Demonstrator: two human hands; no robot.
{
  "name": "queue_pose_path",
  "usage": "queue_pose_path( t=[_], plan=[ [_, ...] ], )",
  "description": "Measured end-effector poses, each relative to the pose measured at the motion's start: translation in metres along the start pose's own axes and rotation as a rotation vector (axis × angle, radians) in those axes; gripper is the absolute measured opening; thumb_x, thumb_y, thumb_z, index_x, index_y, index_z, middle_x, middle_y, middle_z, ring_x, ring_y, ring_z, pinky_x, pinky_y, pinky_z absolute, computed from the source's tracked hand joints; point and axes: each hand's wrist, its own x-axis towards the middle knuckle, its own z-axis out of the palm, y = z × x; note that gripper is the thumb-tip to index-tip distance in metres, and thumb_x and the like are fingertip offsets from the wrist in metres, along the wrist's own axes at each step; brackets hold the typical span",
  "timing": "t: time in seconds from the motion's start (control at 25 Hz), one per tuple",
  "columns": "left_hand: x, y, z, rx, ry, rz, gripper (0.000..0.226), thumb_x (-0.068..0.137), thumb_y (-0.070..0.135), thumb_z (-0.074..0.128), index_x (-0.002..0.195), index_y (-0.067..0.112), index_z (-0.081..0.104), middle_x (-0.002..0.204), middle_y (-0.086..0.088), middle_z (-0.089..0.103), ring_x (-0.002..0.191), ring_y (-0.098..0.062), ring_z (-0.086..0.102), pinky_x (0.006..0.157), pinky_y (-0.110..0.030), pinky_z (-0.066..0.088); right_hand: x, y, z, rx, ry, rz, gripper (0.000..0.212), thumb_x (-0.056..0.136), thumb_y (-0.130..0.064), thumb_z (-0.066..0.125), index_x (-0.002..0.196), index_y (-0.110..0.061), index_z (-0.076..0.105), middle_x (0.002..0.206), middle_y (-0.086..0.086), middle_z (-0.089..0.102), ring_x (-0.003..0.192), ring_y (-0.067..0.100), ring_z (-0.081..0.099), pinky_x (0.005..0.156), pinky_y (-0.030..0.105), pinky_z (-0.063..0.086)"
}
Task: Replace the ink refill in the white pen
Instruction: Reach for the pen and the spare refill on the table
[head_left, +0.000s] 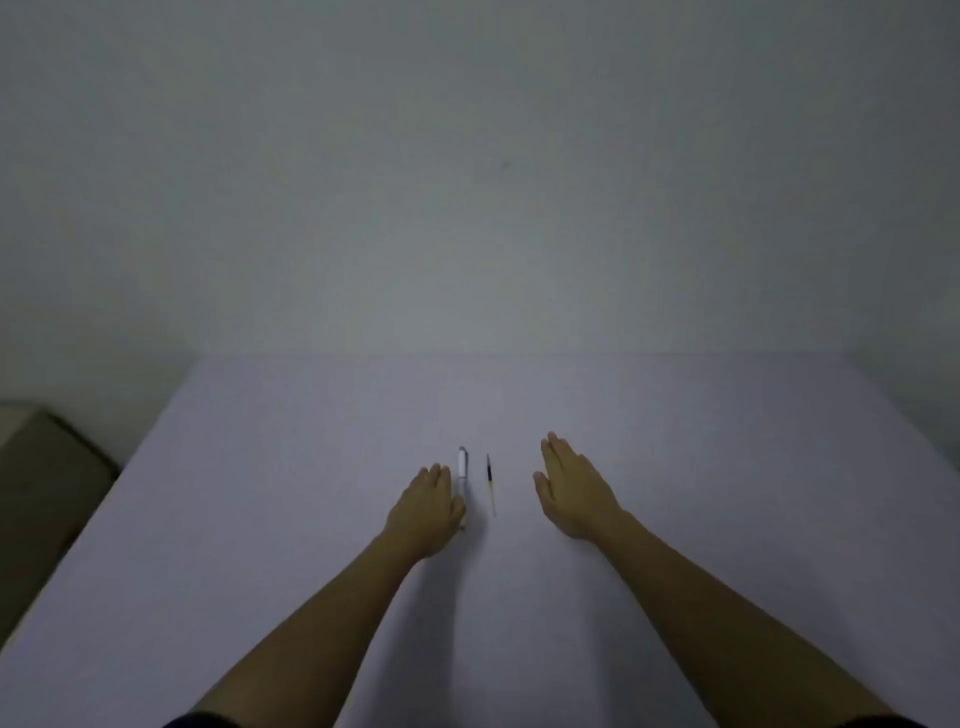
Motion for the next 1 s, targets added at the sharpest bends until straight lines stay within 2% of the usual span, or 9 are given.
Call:
queue_pose_path(
  t=[0.08, 0.2, 0.36, 0.56, 0.72, 0.84, 1.0],
  plan=[
    [0.009, -0.003, 0.016, -0.084, 0.038, -0.03, 0.039, 0.098, 0.021, 0.033, 0.127, -0.006, 0.038, 0.135, -0.024, 0.043, 0.125, -0.035, 0.039, 0.104, -0.042, 0.034, 0.002, 0.004, 0.021, 0.003, -0.045, 0.025, 0.056, 0.1, -0.029, 0.025, 0.146, -0.004, 0.005, 0.158, 0.013, 0.003, 0.146, 0.022, 0.005, 0.118, 0.036, 0.007],
    [0.015, -0.005, 0.044, -0.157, 0.094, -0.093, 0.027, 0.095, 0.015, 0.038, 0.11, -0.004, 0.05, 0.113, -0.023, 0.056, 0.106, -0.036, 0.05, 0.088, -0.04, 0.042, -0.002, 0.01, 0.065, -0.015, -0.083, 0.037, 0.057, 0.099, -0.03, 0.027, 0.146, -0.004, 0.007, 0.158, 0.014, 0.003, 0.146, 0.024, 0.005, 0.118, 0.037, 0.009],
    [0.023, 0.002, 0.071, -0.206, 0.191, -0.188, 0.027, 0.094, 0.01, 0.041, 0.114, -0.004, 0.052, 0.109, -0.023, 0.058, 0.098, -0.033, 0.053, 0.084, -0.039, 0.046, 0.001, 0.01, 0.105, -0.021, -0.066, 0.067, 0.058, 0.099, -0.031, 0.026, 0.146, -0.005, 0.004, 0.158, 0.013, 0.0, 0.146, 0.024, 0.002, 0.118, 0.038, 0.007],
    [0.054, 0.006, 0.077, -0.21, 0.273, -0.243, 0.024, 0.095, 0.016, 0.046, 0.102, -0.004, 0.056, 0.1, -0.023, 0.06, 0.09, -0.032, 0.055, 0.078, -0.038, 0.048, 0.014, 0.011, 0.132, 0.012, -0.076, 0.094, 0.059, 0.098, -0.033, 0.025, 0.146, -0.008, 0.0, 0.158, 0.01, -0.001, 0.146, 0.023, -0.001, 0.118, 0.038, 0.002],
    [0.078, 0.008, 0.077, -0.138, 0.301, -0.256, 0.027, 0.096, 0.022, 0.045, 0.101, -0.003, 0.056, 0.098, -0.021, 0.06, 0.085, -0.03, 0.057, 0.071, -0.033, 0.044, 0.011, 0.014, 0.139, 0.025, 0.048, 0.079, 0.059, 0.095, -0.031, 0.035, 0.145, -0.007, 0.015, 0.156, 0.011, 0.017, 0.144, 0.026, 0.014, 0.114, 0.038, 0.007],
    [0.089, 0.009, 0.079, -0.177, 0.317, -0.319, 0.025, 0.097, 0.018, 0.043, 0.1, -0.003, 0.055, 0.099, -0.023, 0.061, 0.085, -0.033, 0.058, 0.072, -0.038, 0.047, 0.011, 0.015, 0.142, 0.026, 0.115, 0.08, 0.059, 0.091, -0.03, 0.039, 0.144, -0.006, 0.024, 0.153, 0.011, 0.027, 0.142, 0.027, 0.023, 0.113, 0.04, 0.014],
    [0.092, 0.012, 0.077, -0.253, 0.306, -0.401, 0.024, 0.097, 0.017, 0.043, 0.1, -0.004, 0.055, 0.099, -0.024, 0.061, 0.085, -0.035, 0.059, 0.073, -0.041, 0.048, 0.012, 0.015, 0.142, 0.03, 0.097, 0.084, 0.059, 0.091, -0.029, 0.041, 0.143, -0.006, 0.025, 0.153, 0.011, 0.028, 0.141, 0.028, 0.025, 0.113, 0.042, 0.014]
  ],
)
